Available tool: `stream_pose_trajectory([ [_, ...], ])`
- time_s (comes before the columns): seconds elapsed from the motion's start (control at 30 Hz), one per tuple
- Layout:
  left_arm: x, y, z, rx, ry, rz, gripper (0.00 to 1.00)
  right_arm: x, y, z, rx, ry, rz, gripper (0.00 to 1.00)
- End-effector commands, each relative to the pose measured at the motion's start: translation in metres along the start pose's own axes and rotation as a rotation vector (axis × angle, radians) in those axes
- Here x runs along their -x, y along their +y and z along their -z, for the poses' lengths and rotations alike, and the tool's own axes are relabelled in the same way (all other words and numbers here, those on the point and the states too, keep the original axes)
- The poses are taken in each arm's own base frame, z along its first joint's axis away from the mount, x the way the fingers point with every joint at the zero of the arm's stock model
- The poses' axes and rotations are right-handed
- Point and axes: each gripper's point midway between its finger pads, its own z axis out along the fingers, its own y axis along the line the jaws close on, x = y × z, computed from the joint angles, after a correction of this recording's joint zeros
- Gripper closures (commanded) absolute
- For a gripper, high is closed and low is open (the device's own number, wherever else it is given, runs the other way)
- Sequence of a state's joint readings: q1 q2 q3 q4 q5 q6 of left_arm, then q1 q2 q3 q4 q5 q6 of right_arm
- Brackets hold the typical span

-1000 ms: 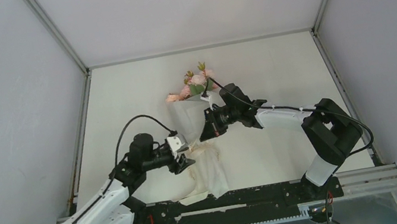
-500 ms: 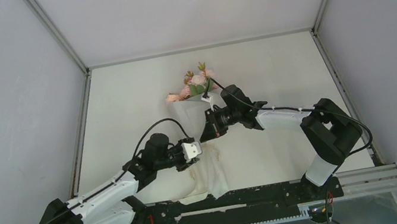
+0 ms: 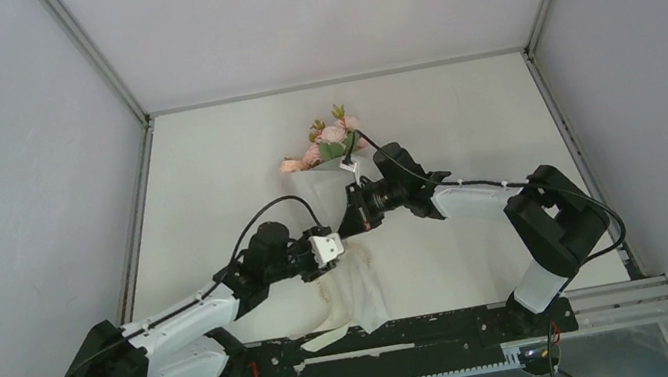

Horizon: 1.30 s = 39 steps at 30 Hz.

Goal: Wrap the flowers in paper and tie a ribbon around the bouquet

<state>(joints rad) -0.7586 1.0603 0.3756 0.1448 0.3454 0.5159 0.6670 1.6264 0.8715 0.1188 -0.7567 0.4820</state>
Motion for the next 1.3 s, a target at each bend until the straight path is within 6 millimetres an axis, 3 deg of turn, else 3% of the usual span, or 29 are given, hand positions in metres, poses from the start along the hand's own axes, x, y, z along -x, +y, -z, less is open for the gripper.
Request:
stream_pose_trajectory([
  [0.0,0.027,0.011,-0.006,0.023,-0.07,-0.061,0.54,0.01,0.01,0.0,0.053,-0.027,0.017,1.0],
  [0.13,0.039,0.03,-0.002,0.116,-0.089,-0.038,0.85,0.008,0.011,0.002,0.053,-0.027,0.017,1.0],
  [0.23,0.04,0.033,0.001,0.136,-0.092,-0.031,0.98,0.005,0.011,0.002,0.055,-0.021,0.008,1.0],
  [0.3,0.037,0.031,0.001,0.135,-0.085,-0.031,1.0,0.005,0.011,0.001,0.064,-0.016,0.0,1.0],
  [0.43,0.038,0.036,0.001,0.162,-0.085,-0.01,1.0,0.005,0.017,0.002,0.096,-0.012,0.004,0.77],
  [0.57,0.033,0.034,-0.003,0.151,-0.09,-0.049,0.99,0.024,0.02,0.016,0.11,-0.054,0.026,0.54],
  [0.67,0.03,0.031,-0.005,0.136,-0.084,-0.074,0.98,0.035,0.007,0.021,0.053,-0.068,0.026,0.48],
  [0.8,0.025,0.028,-0.008,0.118,-0.075,-0.102,0.97,0.044,-0.013,0.017,-0.038,-0.061,0.03,0.53],
  [1.03,0.025,0.029,-0.009,0.12,-0.073,-0.104,0.97,0.037,-0.04,0.008,-0.123,0.004,0.012,0.81],
  [1.17,0.025,0.029,-0.009,0.117,-0.071,-0.101,0.97,0.025,-0.04,0.001,-0.091,0.063,0.019,0.89],
  [1.27,0.024,0.028,-0.01,0.114,-0.067,-0.1,0.97,0.015,-0.028,-0.005,-0.009,0.107,0.041,0.9],
])
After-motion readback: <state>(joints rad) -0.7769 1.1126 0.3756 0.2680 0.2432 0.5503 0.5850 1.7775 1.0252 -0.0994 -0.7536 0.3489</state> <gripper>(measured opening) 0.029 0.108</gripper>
